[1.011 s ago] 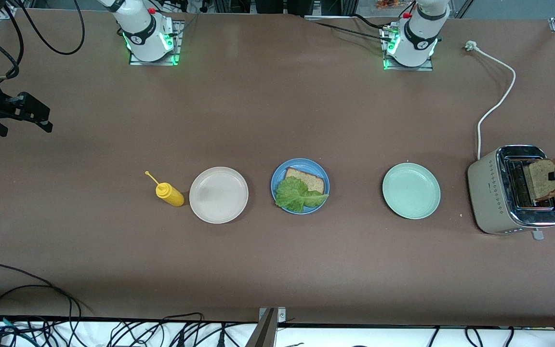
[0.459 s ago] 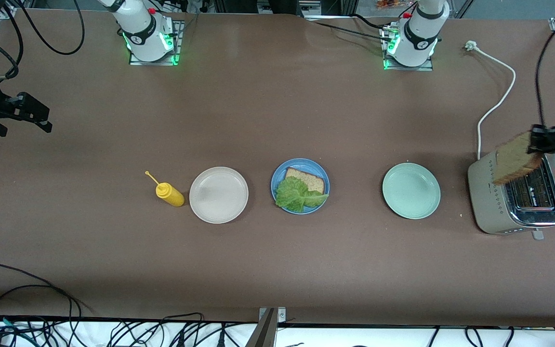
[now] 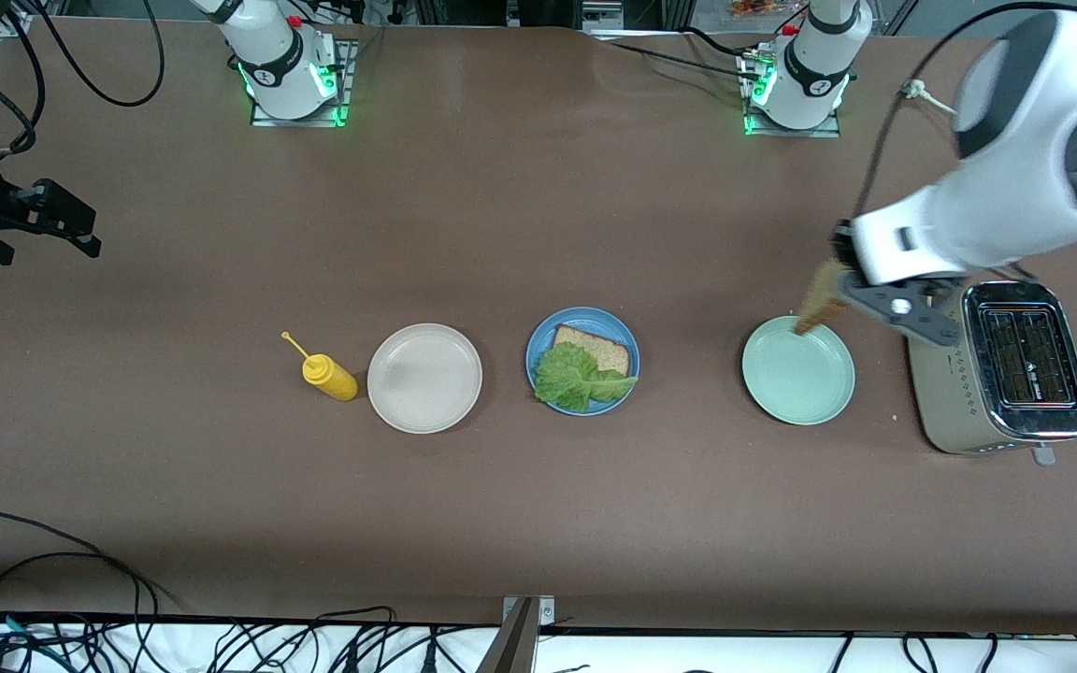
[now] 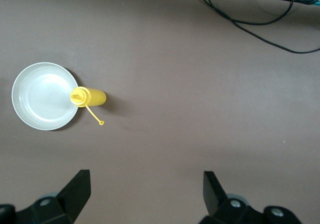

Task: Make sandwich in blue plate with both arms
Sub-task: 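Carry the toast with the left gripper over the blue plate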

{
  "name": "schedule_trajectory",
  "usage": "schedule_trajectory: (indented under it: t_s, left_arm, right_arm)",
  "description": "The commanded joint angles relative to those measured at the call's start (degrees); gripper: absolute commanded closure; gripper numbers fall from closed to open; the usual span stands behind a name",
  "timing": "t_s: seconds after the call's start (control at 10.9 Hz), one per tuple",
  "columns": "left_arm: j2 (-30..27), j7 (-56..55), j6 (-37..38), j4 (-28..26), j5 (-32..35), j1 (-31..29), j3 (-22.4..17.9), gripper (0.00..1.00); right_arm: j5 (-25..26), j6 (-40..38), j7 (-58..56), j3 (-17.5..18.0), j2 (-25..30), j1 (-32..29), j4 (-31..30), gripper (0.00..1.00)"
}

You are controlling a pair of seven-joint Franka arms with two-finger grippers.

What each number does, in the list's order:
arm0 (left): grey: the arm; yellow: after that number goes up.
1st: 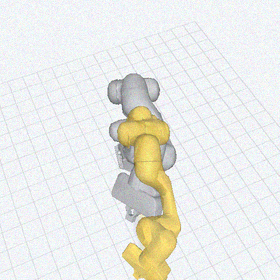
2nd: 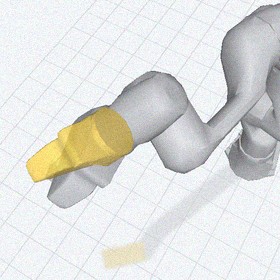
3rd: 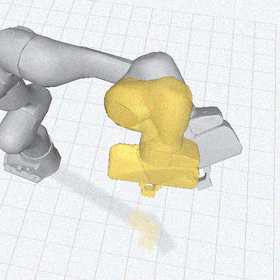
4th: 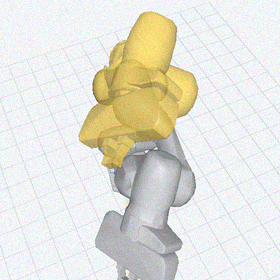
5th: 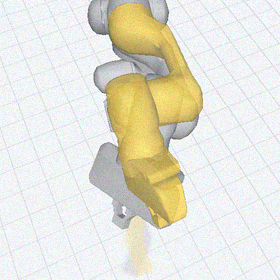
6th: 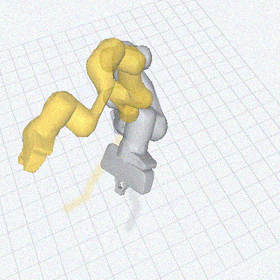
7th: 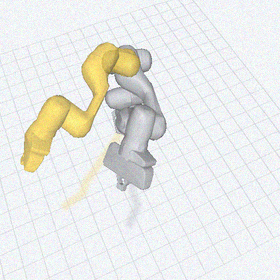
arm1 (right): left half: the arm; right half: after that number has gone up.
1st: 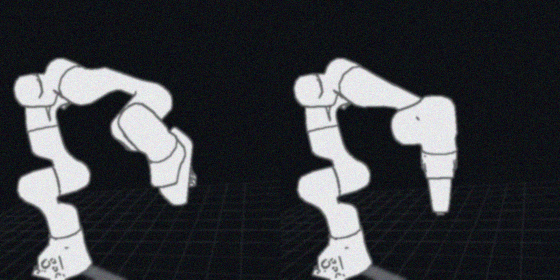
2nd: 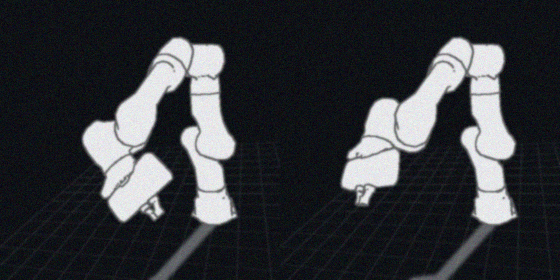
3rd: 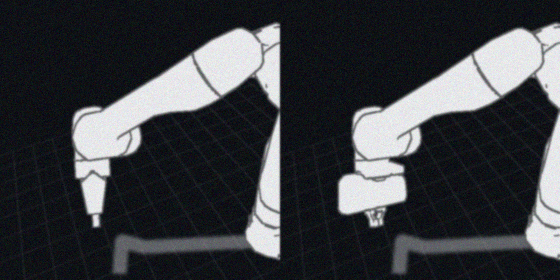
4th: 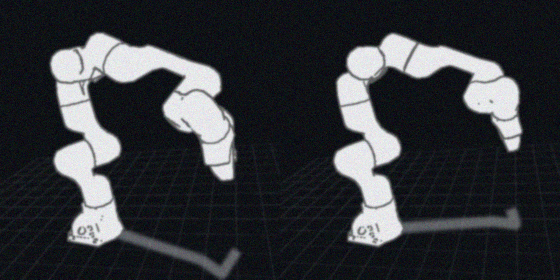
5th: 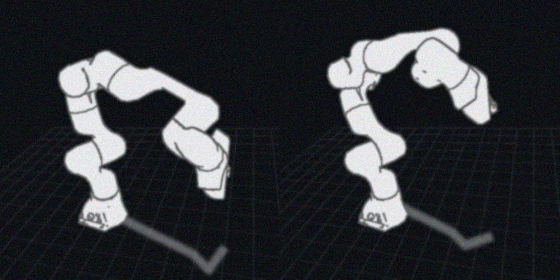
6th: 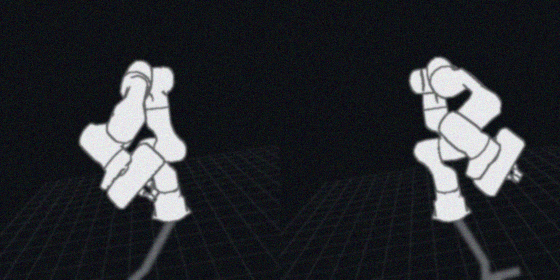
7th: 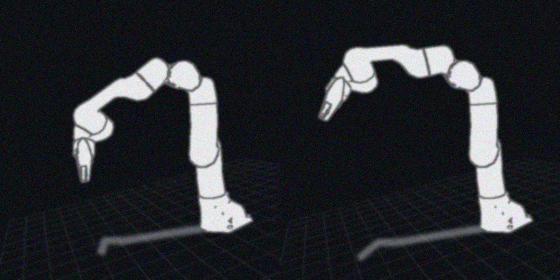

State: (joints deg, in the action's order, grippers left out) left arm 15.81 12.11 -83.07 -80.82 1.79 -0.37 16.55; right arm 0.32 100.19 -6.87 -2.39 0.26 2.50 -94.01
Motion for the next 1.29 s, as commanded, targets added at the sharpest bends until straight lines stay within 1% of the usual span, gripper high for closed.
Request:
schedule_trajectory:
  t_s: [0.0,0.09,0.18,0.37,0.55,0.64,0.74,0.92,1.1,1.19]
  left_arm:
    - [4.7,-14.9,0.2,1.1,-10.9,8.0,-0.6,1.00]
    - [6.4,-17.4,-1.7,1.3,-15.3,8.8,-0.6,1.00]
    - [7.8,-20.2,-4.6,1.3,-21.6,9.5,-0.6,1.00]
    - [11.6,-20.8,-10.7,1.3,-32.0,9.8,-0.6,1.00]
    - [15.8,-20.2,-18.3,1.3,-40.7,9.9,-0.6,1.00]
    - [17.8,-19.9,-21.1,1.3,-42.2,9.9,-0.6,1.00]
    - [19.9,-19.2,-22.3,1.3,-42.3,9.8,-0.6,1.00]
    - [24.4,-12.0,-23.1,1.2,-43.8,9.2,-0.6,1.00]
    - [27.9,-2.9,-23.1,0.8,-50.4,8.7,-0.8,1.00]
    - [29.3,2.4,-23.1,0.3,-52.7,7.9,-1.0,1.00]
  right_arm:
    - [0.8,-0.9,0.6,0.1,-0.3,0.0,1.2,0.00]
    - [0.8,-0.9,0.5,0.0,-0.4,0.0,1.2,0.00]
    - [0.8,-0.9,0.5,0.0,-0.4,0.0,1.2,0.00]
    - [0.8,-1.0,0.5,0.0,-0.4,0.0,1.2,0.00]
    - [0.7,-1.0,0.6,0.0,-0.4,0.0,1.2,0.00]
    - [0.8,-1.0,0.6,0.0,-0.4,0.0,1.2,0.00]
    - [0.7,-0.9,0.6,0.0,-0.4,0.0,1.2,0.00]
    - [0.7,-0.9,0.6,0.0,-0.4,0.0,1.2,0.00]
    - [0.7,-0.8,0.5,0.0,-0.4,0.0,1.2,0.00]
    - [0.8,-0.8,0.5,0.0,-0.4,0.0,1.2,0.00]
